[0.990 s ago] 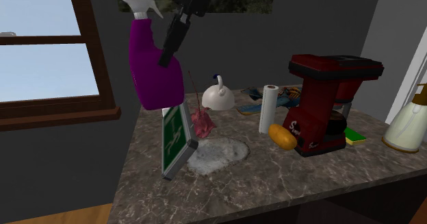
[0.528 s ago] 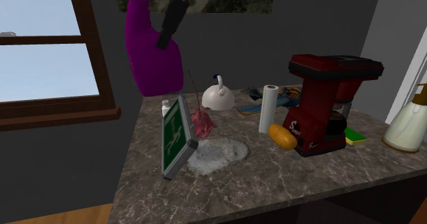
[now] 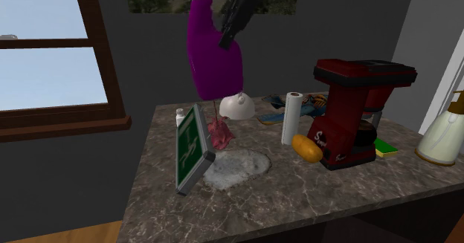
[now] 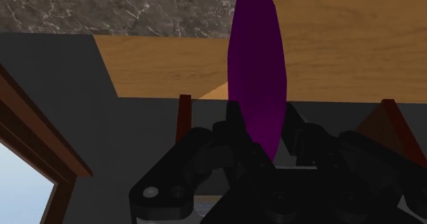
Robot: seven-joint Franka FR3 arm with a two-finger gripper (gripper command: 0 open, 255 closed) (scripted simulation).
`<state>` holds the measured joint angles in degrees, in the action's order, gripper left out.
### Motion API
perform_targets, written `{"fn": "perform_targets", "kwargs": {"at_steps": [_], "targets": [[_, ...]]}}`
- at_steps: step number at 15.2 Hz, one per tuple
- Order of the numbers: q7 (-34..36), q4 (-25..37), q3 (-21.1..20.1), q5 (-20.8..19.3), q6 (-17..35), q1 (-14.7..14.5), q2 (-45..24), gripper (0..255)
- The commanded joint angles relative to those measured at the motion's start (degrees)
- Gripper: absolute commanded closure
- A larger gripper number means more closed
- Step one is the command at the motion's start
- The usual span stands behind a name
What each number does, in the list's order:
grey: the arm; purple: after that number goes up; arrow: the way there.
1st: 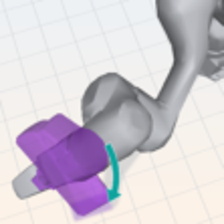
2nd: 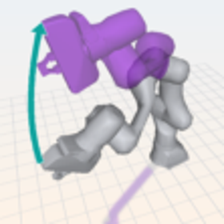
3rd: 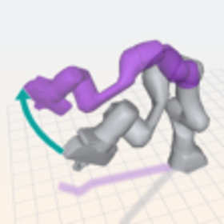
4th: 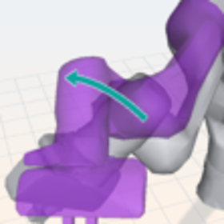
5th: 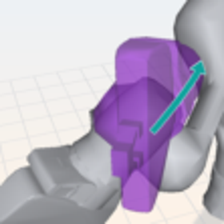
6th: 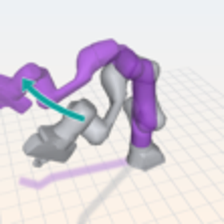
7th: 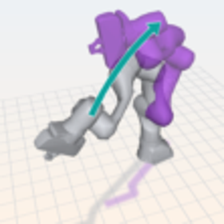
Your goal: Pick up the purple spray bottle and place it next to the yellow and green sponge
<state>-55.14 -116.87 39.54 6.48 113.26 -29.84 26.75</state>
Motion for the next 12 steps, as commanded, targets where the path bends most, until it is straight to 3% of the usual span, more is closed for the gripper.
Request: {"fn": "perform_targets", "kwargs": {"at_steps": [1, 12], "targets": [[-0.87, -1.62, 0.13, -1.61, -1.32, 1.75, 3.01, 255], [-7.63, -5.35, 3.10, -8.74, -11.15, 10.95, 16.05, 255]]}}
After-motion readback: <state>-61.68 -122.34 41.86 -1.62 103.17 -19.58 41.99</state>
